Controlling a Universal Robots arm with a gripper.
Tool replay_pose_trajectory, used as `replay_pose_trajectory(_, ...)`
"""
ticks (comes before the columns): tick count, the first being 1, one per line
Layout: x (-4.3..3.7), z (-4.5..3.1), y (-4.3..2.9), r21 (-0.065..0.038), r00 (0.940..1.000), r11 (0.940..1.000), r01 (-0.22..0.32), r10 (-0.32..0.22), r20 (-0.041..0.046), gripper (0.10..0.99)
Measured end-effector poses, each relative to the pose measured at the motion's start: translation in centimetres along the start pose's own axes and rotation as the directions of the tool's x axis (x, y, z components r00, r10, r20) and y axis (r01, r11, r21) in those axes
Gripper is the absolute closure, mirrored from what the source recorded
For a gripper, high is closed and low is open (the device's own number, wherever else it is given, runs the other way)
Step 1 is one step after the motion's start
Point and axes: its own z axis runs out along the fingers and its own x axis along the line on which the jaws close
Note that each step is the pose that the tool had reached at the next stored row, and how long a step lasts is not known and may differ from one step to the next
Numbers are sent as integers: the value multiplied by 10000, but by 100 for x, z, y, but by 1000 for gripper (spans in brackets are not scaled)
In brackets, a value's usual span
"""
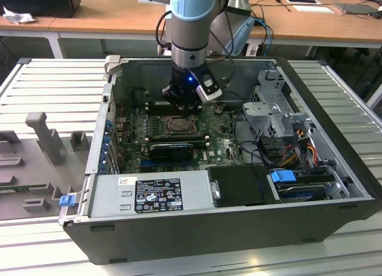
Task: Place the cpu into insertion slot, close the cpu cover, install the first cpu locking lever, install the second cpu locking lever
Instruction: 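Install the first cpu locking lever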
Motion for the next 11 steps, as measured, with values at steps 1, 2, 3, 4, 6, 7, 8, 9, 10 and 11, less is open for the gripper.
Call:
replay_pose_trajectory(1, 0, 3, -1, -2, 10000, 10000, 0, 0, -1, 980)
replay_pose_trajectory(2, 0, 2, -2, -21, 10000, 10000, 0, 0, 0, 980)
replay_pose_trajectory(3, 0, 3, -1, -40, 10000, 10000, -1, 1, 2, 980)
replay_pose_trajectory(4, -1, -2, 1, -54, 10000, 10000, -1, 1, 8, 980)
replay_pose_trajectory(6, -3, -36, 7, -65, 10000, 10000, -1, 1, 12, 980)
replay_pose_trajectory(7, -3, -68, 9, -56, 10000, 10000, -2, 2, 7, 980)
replay_pose_trajectory(8, -4, -102, 12, -55, 10000, 10000, -1, 1, 7, 980)
replay_pose_trajectory(9, -5, -143, 17, -54, 10000, 10000, -1, 1, 7, 980)
replay_pose_trajectory(10, -6, -173, 20, -53, 10000, 10000, -1, 1, 6, 980)
replay_pose_trajectory(11, -6, -184, 21, -55, 10000, 10000, -1, 1, 7, 980)
